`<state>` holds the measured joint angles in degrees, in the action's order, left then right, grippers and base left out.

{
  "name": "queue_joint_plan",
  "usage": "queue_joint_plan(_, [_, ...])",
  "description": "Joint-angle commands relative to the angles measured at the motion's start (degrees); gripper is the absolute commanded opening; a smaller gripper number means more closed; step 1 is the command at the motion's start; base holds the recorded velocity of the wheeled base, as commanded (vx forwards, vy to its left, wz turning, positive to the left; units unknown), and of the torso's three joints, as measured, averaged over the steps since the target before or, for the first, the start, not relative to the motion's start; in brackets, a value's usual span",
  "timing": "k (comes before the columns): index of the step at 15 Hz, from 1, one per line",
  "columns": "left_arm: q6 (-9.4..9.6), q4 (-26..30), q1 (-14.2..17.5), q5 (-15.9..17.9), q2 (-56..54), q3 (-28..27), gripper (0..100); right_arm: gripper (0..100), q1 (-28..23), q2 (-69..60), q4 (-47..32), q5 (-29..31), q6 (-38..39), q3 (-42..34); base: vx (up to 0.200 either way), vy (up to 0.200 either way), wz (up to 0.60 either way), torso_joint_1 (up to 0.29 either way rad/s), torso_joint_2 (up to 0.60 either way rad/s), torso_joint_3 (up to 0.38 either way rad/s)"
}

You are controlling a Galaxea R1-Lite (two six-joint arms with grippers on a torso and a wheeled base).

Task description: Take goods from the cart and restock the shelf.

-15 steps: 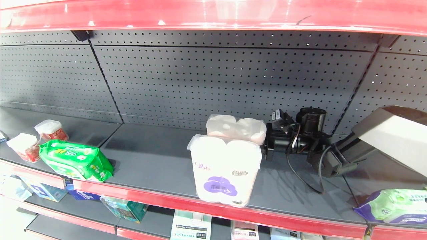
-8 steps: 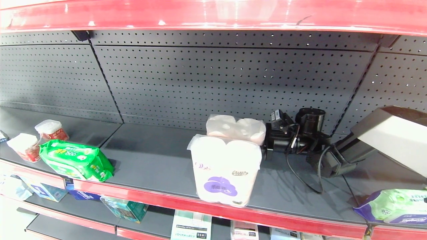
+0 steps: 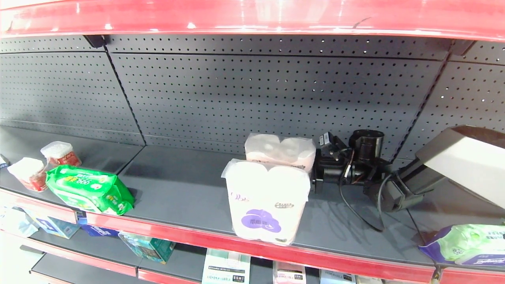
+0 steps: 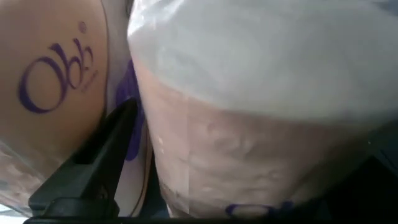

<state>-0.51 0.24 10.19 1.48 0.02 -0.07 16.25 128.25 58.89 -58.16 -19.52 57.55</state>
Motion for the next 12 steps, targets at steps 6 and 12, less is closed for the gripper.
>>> queue_joint_plan(6, [0.07, 0.0, 0.0, 0.0, 0.0, 0.1, 100, 100, -4.0, -11.0, -1.7, 0.0, -0.4, -10.1, 0.0, 0.0, 0.0, 0.0, 0.0, 0.0])
queue_joint_plan(12, [-0.02, 0.0, 0.0, 0.0, 0.0, 0.0, 100, 100, -10.4, -15.6, -1.7, 2.6, -0.7, -21.5, 0.0, 0.0, 0.0, 0.0, 0.0, 0.0])
